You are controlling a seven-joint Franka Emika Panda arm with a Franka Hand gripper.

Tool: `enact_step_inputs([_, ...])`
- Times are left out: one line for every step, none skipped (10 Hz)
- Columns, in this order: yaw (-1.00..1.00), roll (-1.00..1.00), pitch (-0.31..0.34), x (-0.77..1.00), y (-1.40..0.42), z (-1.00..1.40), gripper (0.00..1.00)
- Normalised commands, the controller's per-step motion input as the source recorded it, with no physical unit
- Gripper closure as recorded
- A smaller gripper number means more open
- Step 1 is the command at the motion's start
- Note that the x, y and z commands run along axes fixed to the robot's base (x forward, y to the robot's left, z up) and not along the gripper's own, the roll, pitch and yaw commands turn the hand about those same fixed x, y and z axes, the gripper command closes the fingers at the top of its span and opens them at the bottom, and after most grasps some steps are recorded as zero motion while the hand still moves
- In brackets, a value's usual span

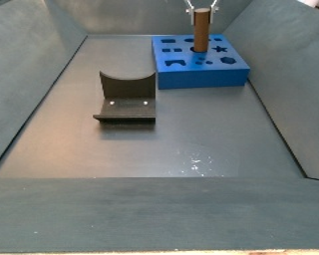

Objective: Pick up the round object. Move up. Move to above the board. Insert the round object.
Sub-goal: Insert the round object.

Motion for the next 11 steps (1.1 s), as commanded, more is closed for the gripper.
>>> enact_step_inputs([-0.32,-0.25,0.137,0.36,0.0,-0.35,1.0])
enact_step_inputs([-0.3,-0.1,0.289,0.39,-0.01,-0.21,1.0])
enact_step_inputs([-0.13,0.01,0.423,0.32,-0.12,-0.13,1.0])
enact_step_inputs([-0.02,0.0,0.097,0.09,0.0,0.0,1.0])
enact_step_inputs([0.0,0.0,0.0,-0.04,0.0,0.0,1.0])
enact_step_inputs([0.0,-0.11,-0.249,-0.07,0.0,-0.64,1.0])
enact_step_inputs([0.0,-0.02,-0.346,-0.12,0.0,-0.93,1.0])
enact_step_inputs([0.0,0.0,-0.054,-0.04,-0.04,-1.0,1.0])
enact_step_inputs([0.0,0.04,-0.011,-0.01,-0.06,-1.0,1.0])
enact_step_inputs([0.0,0.03,0.0,0.0,0.0,-1.0,1.0])
enact_step_inputs([0.08,0.03,0.0,0.11,0.0,-1.0,1.0])
